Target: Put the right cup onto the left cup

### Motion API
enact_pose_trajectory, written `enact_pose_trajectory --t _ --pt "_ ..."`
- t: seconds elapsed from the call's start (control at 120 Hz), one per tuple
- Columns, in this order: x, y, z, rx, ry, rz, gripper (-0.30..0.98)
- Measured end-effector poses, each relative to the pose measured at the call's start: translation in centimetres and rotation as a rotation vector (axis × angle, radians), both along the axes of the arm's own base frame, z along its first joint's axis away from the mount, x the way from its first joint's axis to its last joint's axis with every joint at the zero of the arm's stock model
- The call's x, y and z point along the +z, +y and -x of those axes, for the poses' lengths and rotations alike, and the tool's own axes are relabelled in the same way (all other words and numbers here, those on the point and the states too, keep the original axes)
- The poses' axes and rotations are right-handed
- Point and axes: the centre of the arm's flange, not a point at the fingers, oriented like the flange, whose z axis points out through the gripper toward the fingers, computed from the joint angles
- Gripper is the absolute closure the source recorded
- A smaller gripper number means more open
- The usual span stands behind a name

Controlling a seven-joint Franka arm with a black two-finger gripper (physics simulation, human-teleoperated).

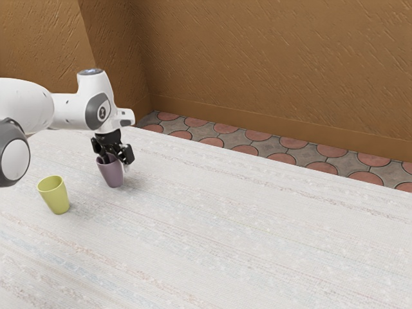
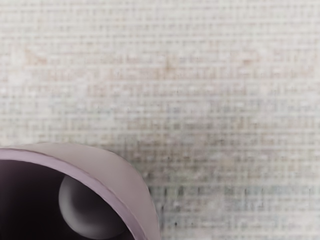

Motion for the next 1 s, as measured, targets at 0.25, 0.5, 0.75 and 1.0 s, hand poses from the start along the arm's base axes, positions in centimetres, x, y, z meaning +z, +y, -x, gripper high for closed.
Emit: enact_pose_trajectory --t 0.25,0.5,0.75,1.0 --pt "0.6 0.0 -0.1 -0.008 -0.017 0.001 0.61" --pt "0.8 0.1 -0.1 -0.012 -0.021 0.002 0.74" --pt "1.5 1.3 0.3 0.001 -0.026 -0.008 0.78" --pt "7.1 1.2 3.2 0.012 -0.068 -0.003 0.78"
